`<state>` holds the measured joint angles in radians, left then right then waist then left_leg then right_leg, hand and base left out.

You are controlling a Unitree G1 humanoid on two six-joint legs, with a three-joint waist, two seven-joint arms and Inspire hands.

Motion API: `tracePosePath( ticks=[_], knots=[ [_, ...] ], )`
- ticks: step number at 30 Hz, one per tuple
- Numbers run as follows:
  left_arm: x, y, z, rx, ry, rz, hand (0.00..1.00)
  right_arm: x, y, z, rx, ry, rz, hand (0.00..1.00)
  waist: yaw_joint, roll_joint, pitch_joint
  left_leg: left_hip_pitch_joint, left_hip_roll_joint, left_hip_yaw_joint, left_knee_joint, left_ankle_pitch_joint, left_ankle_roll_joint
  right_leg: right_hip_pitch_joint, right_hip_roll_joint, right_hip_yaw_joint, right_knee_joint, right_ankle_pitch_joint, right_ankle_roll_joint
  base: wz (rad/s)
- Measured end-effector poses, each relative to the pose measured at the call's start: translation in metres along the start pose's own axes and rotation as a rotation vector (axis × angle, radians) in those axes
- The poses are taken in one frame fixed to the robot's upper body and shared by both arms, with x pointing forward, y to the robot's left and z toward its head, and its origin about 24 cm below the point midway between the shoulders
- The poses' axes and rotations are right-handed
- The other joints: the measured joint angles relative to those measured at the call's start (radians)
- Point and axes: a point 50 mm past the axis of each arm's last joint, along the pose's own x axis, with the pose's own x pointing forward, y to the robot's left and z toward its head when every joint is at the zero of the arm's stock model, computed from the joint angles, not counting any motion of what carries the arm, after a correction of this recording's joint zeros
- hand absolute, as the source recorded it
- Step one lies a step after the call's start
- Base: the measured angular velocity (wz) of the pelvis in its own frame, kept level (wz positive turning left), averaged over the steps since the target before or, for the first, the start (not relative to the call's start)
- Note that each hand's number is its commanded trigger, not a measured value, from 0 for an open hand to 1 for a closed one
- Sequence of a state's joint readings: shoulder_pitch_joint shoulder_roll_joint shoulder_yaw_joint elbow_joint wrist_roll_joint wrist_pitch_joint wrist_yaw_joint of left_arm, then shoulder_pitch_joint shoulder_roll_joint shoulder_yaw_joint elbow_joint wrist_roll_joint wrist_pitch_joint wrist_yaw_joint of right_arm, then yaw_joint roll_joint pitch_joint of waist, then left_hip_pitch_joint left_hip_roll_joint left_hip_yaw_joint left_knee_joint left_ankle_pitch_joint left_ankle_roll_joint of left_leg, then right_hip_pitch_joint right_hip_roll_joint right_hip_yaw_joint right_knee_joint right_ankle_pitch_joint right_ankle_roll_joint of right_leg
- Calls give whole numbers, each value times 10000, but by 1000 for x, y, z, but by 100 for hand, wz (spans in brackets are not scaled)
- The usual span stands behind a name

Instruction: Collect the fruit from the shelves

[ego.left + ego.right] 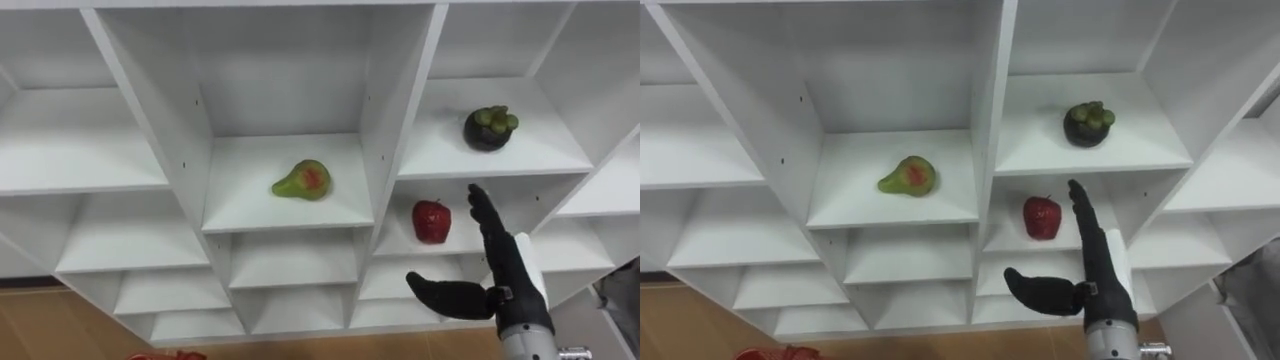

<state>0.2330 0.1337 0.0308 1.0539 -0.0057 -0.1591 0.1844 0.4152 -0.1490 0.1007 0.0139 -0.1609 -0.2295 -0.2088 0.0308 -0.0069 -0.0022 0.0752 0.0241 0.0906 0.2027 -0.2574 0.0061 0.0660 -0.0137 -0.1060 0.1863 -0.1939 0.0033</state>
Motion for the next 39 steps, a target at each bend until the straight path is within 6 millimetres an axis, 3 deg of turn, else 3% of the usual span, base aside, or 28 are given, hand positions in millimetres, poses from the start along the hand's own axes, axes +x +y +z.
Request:
tracePosePath(
  ticks=[22, 29, 39],
  knots=[
    [-1, 0, -6, 93, 250, -23, 100, 3, -6, 20, -11, -925, -1045, 0, -35, 120, -26, 47, 13, 320, -125, 10, 16, -150, 32, 315, 13, 39, 23, -4],
    [-3, 1, -11, 110, 374, -14, 100, 3, -12, 35, -39, -1623, -1726, 0, -76, 139, -35, 68, 12, 388, -123, 14, 19, -148, 31, 363, -2, 40, 25, 0],
    [-1, -3, -5, 242, 241, -188, 100, 2, -13, 37, -342, -1893, -2510, 0, -9, 120, -22, 50, 13, 378, -86, 15, 20, -141, 29, 348, 8, 43, 31, 0]
  ],
)
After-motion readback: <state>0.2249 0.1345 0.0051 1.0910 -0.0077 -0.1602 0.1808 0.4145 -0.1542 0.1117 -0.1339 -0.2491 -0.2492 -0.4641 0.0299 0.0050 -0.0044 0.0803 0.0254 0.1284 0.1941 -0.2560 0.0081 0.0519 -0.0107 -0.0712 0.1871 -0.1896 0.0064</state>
